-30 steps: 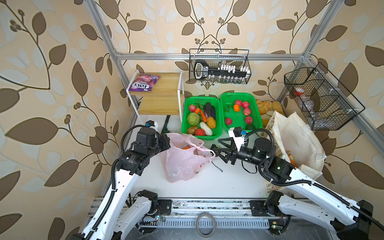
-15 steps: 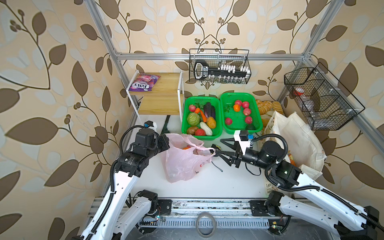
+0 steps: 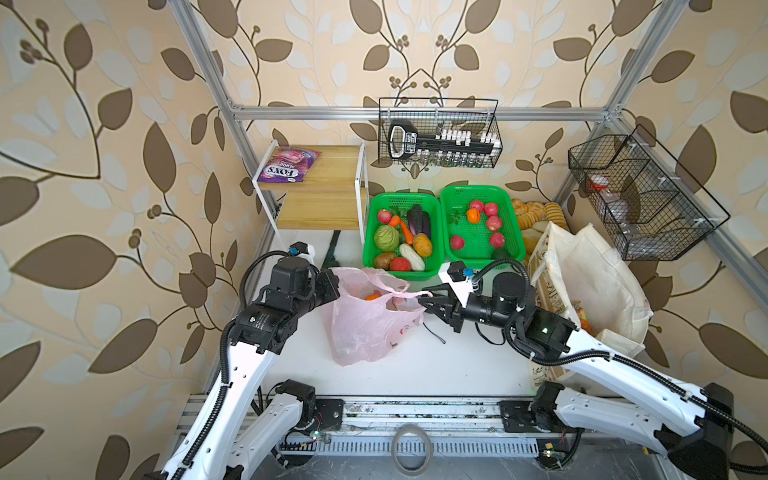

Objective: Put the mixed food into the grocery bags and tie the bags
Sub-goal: 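Withdraw the right gripper from the pink bag, then grasp the nearer pink bag handle with the right gripper while the left lifts the other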

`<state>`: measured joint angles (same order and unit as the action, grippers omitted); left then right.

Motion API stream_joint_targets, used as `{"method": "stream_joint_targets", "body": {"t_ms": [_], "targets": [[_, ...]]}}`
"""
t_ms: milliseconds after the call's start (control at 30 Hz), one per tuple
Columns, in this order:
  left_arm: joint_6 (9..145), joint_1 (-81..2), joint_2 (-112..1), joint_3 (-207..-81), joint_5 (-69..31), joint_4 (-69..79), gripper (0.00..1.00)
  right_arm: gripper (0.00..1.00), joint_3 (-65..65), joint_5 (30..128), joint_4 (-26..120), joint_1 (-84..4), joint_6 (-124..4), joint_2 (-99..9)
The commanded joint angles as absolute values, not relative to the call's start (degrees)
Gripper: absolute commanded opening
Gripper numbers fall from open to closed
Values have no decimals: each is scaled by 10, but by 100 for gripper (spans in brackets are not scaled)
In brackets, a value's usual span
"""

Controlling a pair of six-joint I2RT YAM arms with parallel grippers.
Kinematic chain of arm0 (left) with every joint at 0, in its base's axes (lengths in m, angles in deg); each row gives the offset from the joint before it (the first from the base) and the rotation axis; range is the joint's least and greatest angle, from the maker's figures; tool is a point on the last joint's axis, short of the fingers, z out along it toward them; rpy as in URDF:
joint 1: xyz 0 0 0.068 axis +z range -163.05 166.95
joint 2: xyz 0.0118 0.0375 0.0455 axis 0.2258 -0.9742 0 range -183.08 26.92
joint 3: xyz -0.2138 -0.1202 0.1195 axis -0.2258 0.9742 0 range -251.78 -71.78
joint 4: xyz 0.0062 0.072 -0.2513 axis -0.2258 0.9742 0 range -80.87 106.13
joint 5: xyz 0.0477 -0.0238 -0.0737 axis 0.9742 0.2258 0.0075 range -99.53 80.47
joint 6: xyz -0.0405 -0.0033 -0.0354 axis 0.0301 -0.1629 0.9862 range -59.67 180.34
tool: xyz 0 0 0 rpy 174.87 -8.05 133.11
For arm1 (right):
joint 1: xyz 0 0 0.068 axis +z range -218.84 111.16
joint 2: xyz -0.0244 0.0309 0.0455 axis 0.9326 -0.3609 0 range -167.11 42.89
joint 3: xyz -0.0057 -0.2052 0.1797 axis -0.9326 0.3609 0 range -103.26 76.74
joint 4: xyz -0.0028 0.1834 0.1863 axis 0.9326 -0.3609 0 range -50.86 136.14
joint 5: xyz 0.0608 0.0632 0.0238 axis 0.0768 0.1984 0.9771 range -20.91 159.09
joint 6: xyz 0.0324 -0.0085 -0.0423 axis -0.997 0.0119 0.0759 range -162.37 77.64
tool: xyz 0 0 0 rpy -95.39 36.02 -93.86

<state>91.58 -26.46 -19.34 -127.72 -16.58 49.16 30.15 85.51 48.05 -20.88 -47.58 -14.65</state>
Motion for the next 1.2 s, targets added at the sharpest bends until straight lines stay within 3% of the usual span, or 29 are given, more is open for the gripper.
{"method": "stream_joint_targets", "body": {"t_ms": [0,67,100,167,367,600,700,867,1033,1167], "targets": [[874,-259,-184,-1304,-187,468,19,5,279,861,508,-207,-458,-158],[840,-259,-181,-1317,-176,469,59,2,286,873,527,-207,-446,-156],[821,-259,-182,-1323,-177,466,70,1,288,875,533,-207,-442,-155],[741,-260,-183,-1336,-225,449,78,1,279,871,523,-207,-432,-160],[604,-272,-219,-1354,-379,400,80,1,260,859,484,-207,-402,-169],[431,-299,-242,-1355,-435,381,79,1,278,850,469,-207,-392,-150],[281,-332,-241,-1349,-424,425,81,2,290,847,481,-207,-399,-142],[95,-397,-268,-1350,-298,489,81,2,294,844,489,-207,-400,-136],[46,-428,-283,-1321,-220,418,83,2,294,846,490,-207,-401,-133],[46,-438,-302,-1323,-224,364,82,3,299,852,495,-207,-400,-127]]}}
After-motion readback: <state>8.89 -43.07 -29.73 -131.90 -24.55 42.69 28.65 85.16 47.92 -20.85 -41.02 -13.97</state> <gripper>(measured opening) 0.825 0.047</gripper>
